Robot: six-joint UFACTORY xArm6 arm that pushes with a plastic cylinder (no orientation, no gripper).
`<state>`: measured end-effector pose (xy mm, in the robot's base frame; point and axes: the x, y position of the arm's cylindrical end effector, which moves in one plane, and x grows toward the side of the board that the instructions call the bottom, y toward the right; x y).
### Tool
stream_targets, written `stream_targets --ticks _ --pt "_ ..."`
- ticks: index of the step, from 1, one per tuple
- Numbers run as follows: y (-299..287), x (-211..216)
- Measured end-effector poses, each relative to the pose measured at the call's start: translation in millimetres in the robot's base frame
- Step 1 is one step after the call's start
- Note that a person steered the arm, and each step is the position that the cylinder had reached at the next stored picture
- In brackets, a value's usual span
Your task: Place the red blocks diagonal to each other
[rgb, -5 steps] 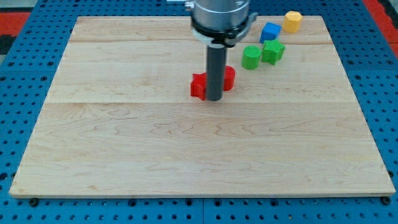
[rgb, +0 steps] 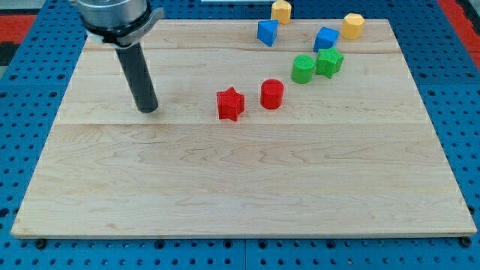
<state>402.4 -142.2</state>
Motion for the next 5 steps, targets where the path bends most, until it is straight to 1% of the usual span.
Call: stream_targets --ticks 2,3,4,5 --pt "107 -44" --pt "153 -43" --pt "181 -27" --pt "165 -17"
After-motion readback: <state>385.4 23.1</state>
